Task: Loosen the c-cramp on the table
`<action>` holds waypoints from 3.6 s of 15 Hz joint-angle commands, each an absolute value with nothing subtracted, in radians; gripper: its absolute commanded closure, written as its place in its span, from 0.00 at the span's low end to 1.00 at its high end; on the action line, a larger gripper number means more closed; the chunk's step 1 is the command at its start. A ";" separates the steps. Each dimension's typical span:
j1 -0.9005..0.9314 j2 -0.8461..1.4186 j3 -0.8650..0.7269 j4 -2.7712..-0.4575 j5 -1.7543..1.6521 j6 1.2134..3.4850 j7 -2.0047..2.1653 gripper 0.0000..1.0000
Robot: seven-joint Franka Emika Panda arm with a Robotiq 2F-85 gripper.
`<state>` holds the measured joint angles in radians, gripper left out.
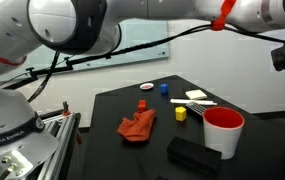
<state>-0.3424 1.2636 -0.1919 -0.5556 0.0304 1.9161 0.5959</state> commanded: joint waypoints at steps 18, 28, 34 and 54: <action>-0.337 1.262 -0.210 -0.561 0.020 1.947 0.588 0.00; -0.333 1.258 -0.216 -0.569 0.017 1.910 0.591 0.00; -0.335 1.259 -0.221 -0.565 0.020 1.907 0.597 0.42; -0.353 1.245 -0.203 -0.597 0.048 1.993 0.562 0.85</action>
